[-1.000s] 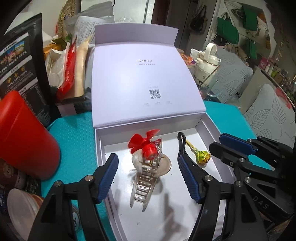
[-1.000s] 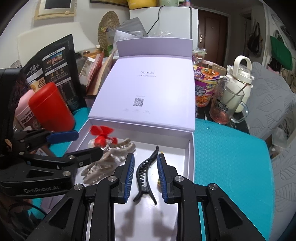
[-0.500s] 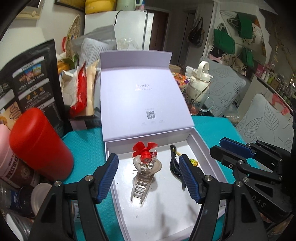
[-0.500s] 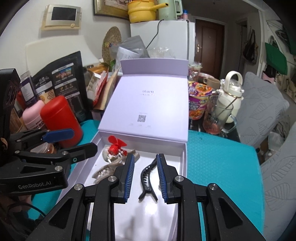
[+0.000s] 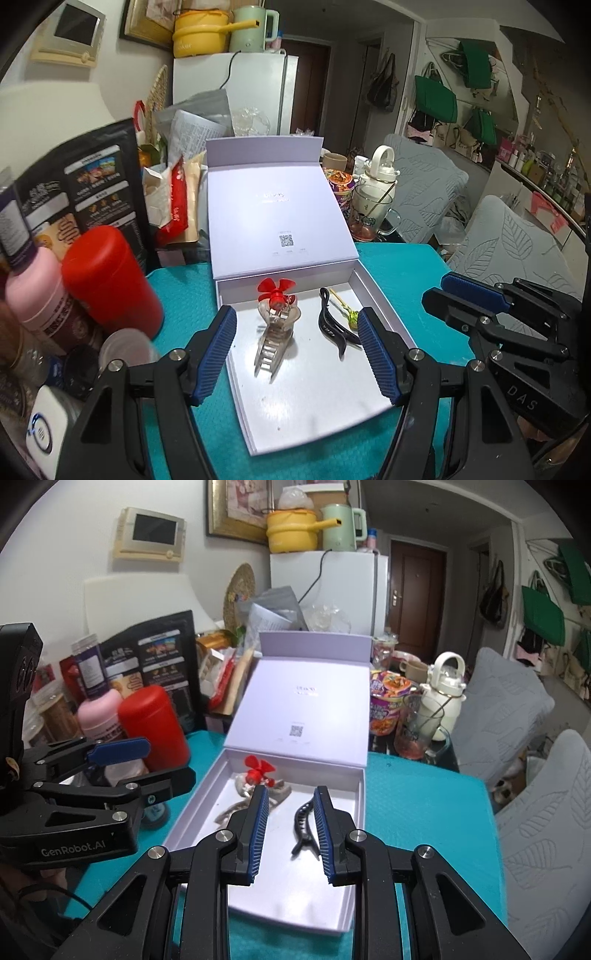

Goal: Organize rigid objects
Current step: 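Withdraw both tools from the box back toward the remaining items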

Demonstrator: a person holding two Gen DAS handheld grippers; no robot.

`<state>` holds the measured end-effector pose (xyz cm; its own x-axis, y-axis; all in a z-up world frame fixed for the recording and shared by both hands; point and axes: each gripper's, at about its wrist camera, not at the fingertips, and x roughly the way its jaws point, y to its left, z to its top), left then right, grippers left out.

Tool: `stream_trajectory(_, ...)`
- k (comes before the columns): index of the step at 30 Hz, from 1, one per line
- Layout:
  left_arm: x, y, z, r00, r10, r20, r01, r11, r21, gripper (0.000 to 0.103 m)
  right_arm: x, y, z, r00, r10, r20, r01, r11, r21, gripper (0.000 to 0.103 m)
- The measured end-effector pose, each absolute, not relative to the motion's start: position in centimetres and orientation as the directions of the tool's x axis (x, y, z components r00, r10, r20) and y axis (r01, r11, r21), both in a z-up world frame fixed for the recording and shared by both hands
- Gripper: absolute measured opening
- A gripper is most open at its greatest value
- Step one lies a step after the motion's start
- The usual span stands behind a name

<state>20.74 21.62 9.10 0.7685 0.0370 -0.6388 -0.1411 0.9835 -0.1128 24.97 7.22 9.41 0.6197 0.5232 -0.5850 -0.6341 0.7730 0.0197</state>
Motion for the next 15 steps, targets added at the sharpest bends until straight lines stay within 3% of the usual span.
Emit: stream_trajectory(15, 13.0, 19.1, 12.0, 0.811, 0.074, -0.581, -0.146, 0.986, -0.078, 0.068, 17.0, 4.3, 12.2, 0.657, 0.555, -0.509, -0.644, 0.765, 0.003, 0.033)
